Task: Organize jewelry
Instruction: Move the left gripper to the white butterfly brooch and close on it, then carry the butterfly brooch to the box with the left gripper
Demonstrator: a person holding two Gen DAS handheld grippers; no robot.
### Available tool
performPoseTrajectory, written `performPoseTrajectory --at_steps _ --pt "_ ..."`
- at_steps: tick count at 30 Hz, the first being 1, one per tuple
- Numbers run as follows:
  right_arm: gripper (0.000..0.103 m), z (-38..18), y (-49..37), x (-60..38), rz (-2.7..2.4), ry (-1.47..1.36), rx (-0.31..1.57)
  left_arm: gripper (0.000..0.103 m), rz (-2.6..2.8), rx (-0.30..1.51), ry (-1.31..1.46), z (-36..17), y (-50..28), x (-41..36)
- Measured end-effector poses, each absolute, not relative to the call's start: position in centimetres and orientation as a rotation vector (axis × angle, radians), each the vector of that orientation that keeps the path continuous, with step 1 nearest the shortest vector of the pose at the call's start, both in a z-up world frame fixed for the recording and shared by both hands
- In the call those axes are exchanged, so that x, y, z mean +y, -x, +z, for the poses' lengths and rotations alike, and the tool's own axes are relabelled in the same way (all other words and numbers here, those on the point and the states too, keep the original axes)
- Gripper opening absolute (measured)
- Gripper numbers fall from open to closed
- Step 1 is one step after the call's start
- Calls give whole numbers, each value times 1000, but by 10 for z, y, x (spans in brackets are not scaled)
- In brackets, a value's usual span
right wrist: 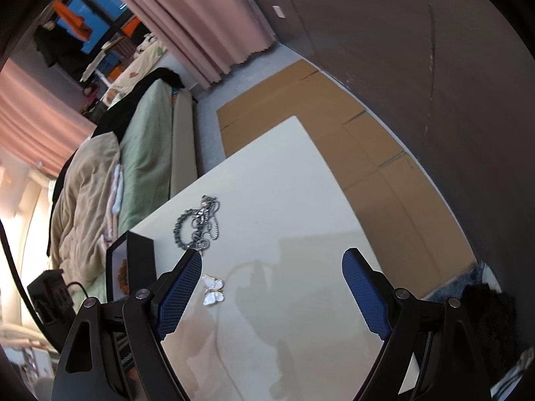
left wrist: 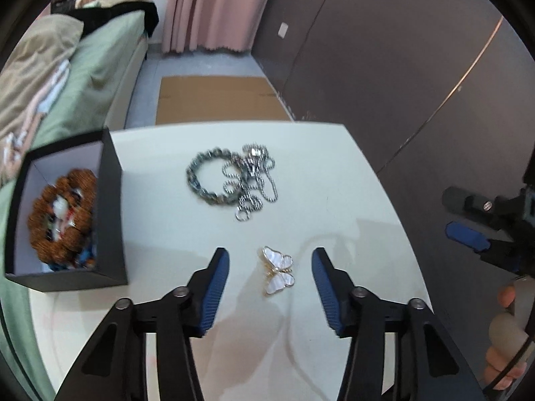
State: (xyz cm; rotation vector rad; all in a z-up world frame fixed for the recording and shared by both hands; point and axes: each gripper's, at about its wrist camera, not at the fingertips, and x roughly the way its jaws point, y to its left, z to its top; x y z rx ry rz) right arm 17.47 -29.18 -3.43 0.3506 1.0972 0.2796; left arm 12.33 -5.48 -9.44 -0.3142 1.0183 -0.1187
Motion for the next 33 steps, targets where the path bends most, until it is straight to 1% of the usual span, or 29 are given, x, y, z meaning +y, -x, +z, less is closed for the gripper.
performPoseTrajectory --at_steps 11,15,17,20,21,23,25,26,33 --pt "86 -31 -178 -298 286 -363 1087 39 -100 1071 281 -115 -132 -72" --pt "86 -32 -179 -294 299 -352 1095 38 -89 1080 253 -120 -135 -76" --pt "86 -32 -180 -294 293 -346 1095 34 -87 1091 252 -125 -136 -77" --pt "86 -32 -181 -294 276 -338 1098 33 -86 1085 223 -125 -136 -82" --pt "86 -32 -181 -294 272 -336 1099 31 -87 1080 211 -125 -136 -83" --pt "86 -33 -182 -294 270 -336 1101 18 -87 1079 196 -126 -135 -85" --pt "86 -33 -181 -293 269 -335 1099 17 -99 1077 206 -127 -135 -85" --pt "86 -33 -182 -293 270 -335 1099 13 -99 1071 204 -126 -135 -85" --pt "86 -35 -186 -286 278 -326 1109 12 -100 1037 247 -113 -136 -66"
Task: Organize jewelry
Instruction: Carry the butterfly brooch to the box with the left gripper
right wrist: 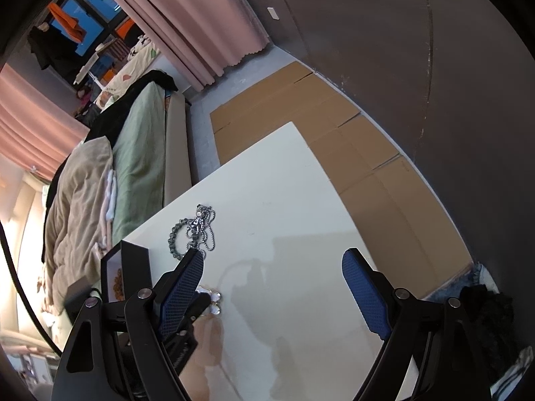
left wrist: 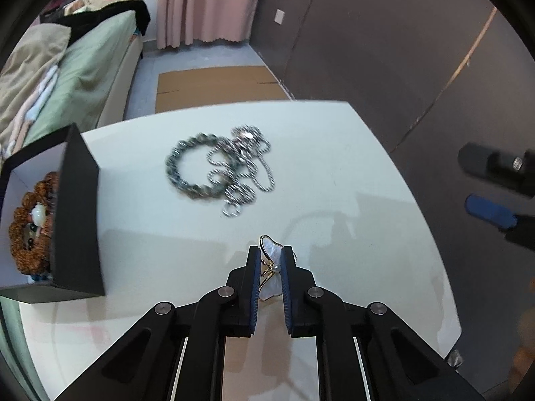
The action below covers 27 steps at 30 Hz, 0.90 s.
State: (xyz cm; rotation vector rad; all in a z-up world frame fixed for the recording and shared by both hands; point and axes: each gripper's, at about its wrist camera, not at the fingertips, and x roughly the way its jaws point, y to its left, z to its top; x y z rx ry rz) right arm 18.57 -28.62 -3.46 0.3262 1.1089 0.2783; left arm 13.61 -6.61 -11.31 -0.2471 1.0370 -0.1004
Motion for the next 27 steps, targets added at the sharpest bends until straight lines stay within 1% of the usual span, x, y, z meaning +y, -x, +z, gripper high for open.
performPoseTrajectory --at_steps 6,9,11,12,17,27 --pt "86 -35 -191 -273 300 -322 1117 12 -63 980 312 -95 -137 -35" --pt "83 -36 -194 -262 315 -313 1121 12 -45 944 332 -85 -135 -20" --pt "77 -38 -196 -253 327 -305 1127 12 -41 928 347 -80 -135 -12" --pt "75 -40 -198 -249 330 -302 1131 12 -38 918 357 -77 -134 -7" --pt "58 -49 -209 -231 345 -293 1153 12 -18 882 382 -69 -135 12" --pt "58 -64 -231 -196 360 -264 1168 12 23 840 446 -63 -139 54"
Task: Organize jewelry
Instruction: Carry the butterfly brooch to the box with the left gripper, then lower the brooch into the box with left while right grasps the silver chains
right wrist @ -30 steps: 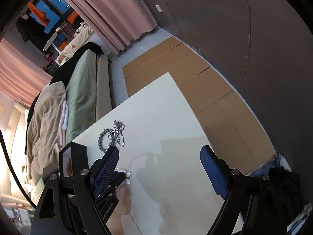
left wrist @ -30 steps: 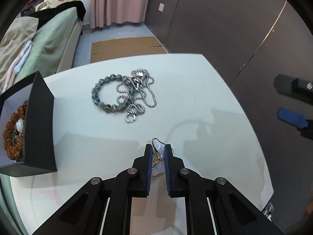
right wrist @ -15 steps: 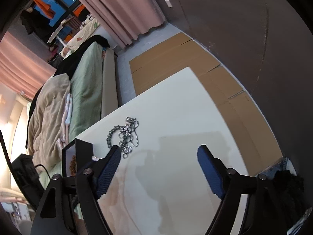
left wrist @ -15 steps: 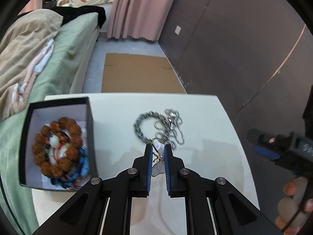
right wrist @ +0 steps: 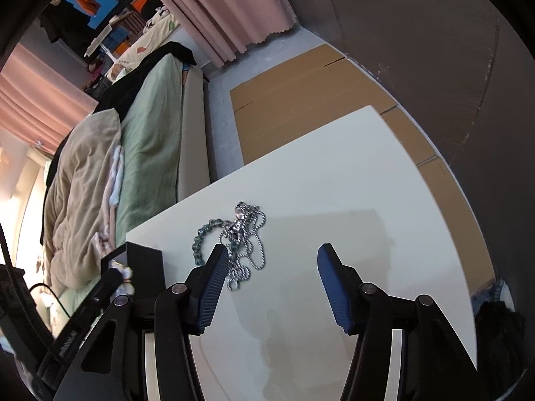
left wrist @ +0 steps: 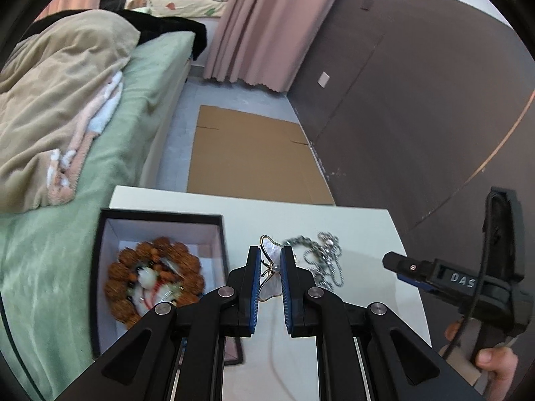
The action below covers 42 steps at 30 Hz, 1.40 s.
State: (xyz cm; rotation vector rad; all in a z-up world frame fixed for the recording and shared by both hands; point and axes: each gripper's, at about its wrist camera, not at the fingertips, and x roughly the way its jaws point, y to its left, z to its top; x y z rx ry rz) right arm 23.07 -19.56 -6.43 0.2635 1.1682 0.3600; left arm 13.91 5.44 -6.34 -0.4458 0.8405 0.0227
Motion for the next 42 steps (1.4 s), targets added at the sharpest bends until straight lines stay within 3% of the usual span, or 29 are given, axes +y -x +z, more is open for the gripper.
performPoseTrajectory --at_steps 24,30,33,39,42 --pt "58 -105 -263 -109 188 12 1131 12 100 803 564 -65 -136 116" --pt "44 -101 -256 -116 223 4 1167 12 107 795 562 -61 -128 118" --pt "22 -102 -250 -122 248 -14 1195 12 108 795 562 -60 -125 117" --pt "18 -102 -238 -139 294 -91 1215 12 114 801 557 -58 -119 115" --pt "9 -97 -234 -149 328 -165 1217 12 117 801 550 -57 -114 114"
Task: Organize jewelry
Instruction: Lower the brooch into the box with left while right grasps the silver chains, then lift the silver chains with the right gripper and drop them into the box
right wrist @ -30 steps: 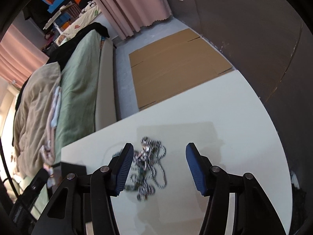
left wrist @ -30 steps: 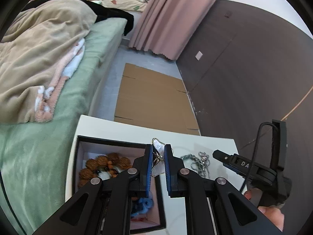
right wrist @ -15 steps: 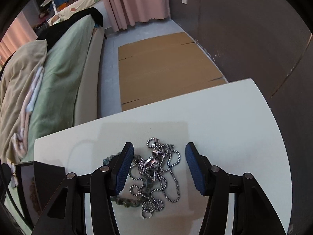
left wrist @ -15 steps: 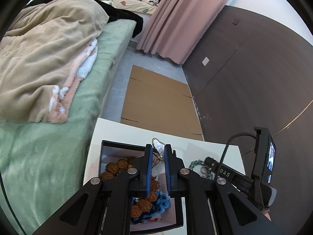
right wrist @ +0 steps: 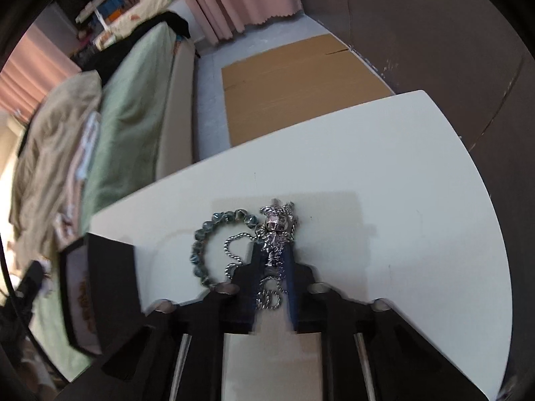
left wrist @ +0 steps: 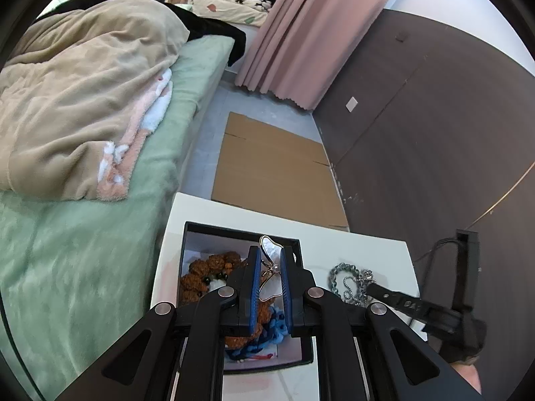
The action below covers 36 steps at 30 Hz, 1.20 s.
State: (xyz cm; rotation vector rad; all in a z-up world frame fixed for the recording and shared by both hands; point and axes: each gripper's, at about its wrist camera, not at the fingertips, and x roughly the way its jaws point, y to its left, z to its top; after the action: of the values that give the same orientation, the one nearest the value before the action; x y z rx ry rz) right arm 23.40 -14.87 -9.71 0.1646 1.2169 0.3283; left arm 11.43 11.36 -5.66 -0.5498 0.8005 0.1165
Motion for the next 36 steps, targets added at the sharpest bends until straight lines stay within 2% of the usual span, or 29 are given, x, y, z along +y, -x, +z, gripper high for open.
performPoseTrajectory --at_steps 7,21,24,26,28,36 --pt "9 -79 -215 -166 400 -277 1172 12 122 799 541 -54 -99 114" --pt "9 1 -174 -158 563 -330 945 14 96 825 574 -58 -89 122" --pt "9 21 -168 -151 595 -319 907 24 101 822 580 -56 -87 127" --pt "9 33 -164 -150 610 -312 884 44 112 807 580 -54 -84 131" --pt "9 47 -159 -144 629 -302 860 55 124 784 583 -50 -80 135" --pt "9 106 -149 -112 695 -243 768 57 131 758 622 -45 -73 148"
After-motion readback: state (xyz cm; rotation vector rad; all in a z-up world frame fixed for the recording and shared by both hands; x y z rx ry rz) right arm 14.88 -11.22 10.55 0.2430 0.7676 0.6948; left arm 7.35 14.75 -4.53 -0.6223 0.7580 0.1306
